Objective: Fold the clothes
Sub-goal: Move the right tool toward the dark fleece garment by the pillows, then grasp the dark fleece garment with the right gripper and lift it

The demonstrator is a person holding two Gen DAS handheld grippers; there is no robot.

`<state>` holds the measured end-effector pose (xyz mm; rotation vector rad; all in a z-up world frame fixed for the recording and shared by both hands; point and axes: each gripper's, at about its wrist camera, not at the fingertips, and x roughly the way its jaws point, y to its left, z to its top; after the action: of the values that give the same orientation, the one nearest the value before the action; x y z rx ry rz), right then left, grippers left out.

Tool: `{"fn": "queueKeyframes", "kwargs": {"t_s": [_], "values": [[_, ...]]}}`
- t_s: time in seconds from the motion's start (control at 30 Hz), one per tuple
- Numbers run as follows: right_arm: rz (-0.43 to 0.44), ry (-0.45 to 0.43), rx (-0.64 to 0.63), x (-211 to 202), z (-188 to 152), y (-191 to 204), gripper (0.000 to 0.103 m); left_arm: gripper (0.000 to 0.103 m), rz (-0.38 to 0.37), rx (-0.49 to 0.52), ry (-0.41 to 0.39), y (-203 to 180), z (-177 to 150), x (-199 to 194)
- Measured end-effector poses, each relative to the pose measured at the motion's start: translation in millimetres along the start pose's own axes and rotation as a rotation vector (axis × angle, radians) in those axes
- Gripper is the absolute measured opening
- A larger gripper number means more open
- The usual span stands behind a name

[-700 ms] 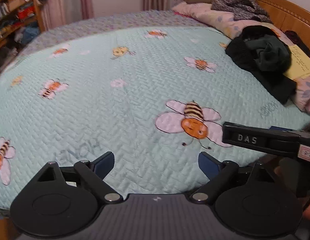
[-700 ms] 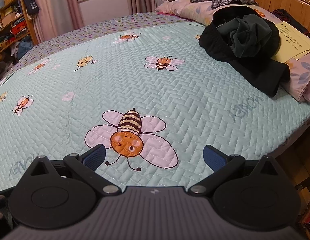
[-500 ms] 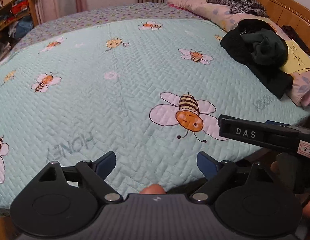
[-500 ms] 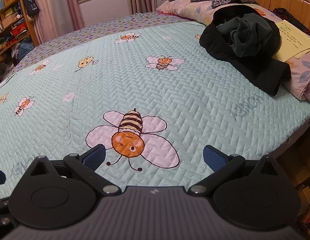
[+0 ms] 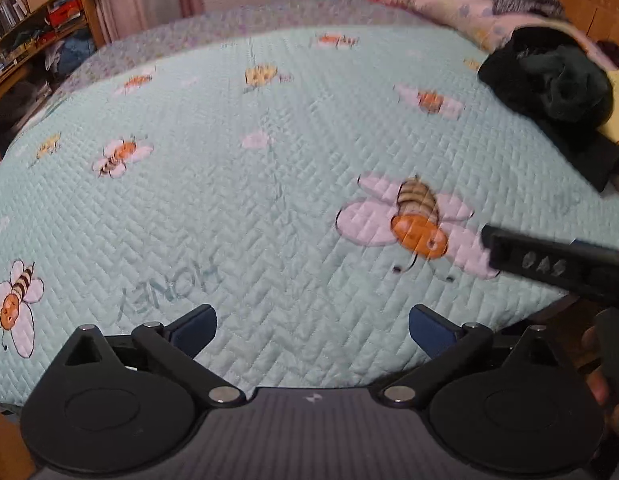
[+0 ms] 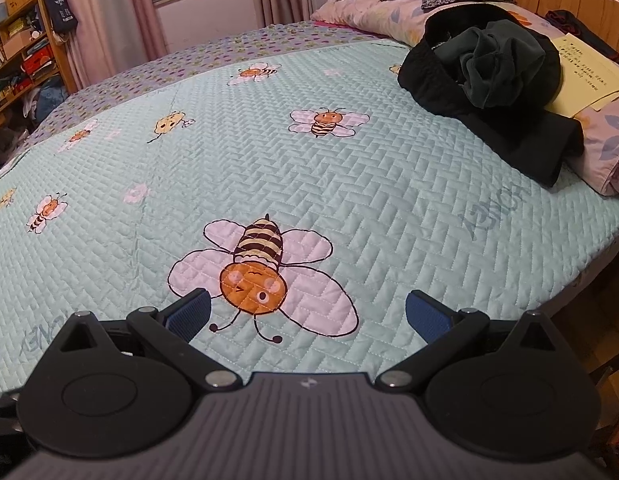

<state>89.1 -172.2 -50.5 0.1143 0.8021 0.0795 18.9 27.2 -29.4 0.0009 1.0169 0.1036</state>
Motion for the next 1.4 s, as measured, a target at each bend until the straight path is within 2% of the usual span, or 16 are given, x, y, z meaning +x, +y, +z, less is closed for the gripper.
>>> {"fn": "queueKeyframes", "kwargs": {"t_s": [0.07,0.23,0.47,0.57,0.77,0.9,0.97,1.07,1.13,1.17,1.2,1.3,1.4], "values": [[0.023,-0.003,0.007,3,2,-6,0.103,0.102,-0.009,-0.006,0.059,-2,-1,15],[-0.099,-0.154,0.022,17,31,-50,0.103,0.097,-0.077,-0.025,0.162,-11,-3,42],[-0.269,-0.365,0.044,35,73,-113,0.103,0.101,-0.171,-0.051,0.306,-24,-6,79],[-0.342,-0.455,0.053,43,90,-139,0.103,0.100,-0.153,-0.056,0.304,-25,-1,85],[-0.454,-0.450,0.013,94,157,-184,0.103,0.100,-0.086,-0.062,0.268,-24,11,90],[-0.620,-0.356,-0.070,150,193,-197,0.103,0.100,-0.064,-0.070,0.267,-21,18,95],[-0.606,-0.319,-0.060,169,207,-206,0.103,0.098,-0.070,-0.087,0.290,-15,19,100],[-0.581,-0.258,-0.045,195,225,-218,0.103,0.090,-0.059,-0.100,0.323,-10,16,109],[-0.554,-0.239,-0.024,202,229,-224,0.101,0.088,-0.058,-0.101,0.314,-8,16,109],[-0.538,-0.242,-0.009,204,229,-227,0.094,0.088,-0.060,-0.100,0.304,-8,17,108],[-0.511,-0.256,0.005,201,230,-231,0.082,0.088,-0.061,-0.099,0.293,-7,17,107],[-0.479,-0.295,-0.018,194,223,-226,0.069,0.088,-0.077,-0.080,0.206,-11,20,98],[-0.447,-0.381,-0.029,177,208,-221,0.067,0.088,-0.096,-0.058,0.105,-17,23,87]]}}
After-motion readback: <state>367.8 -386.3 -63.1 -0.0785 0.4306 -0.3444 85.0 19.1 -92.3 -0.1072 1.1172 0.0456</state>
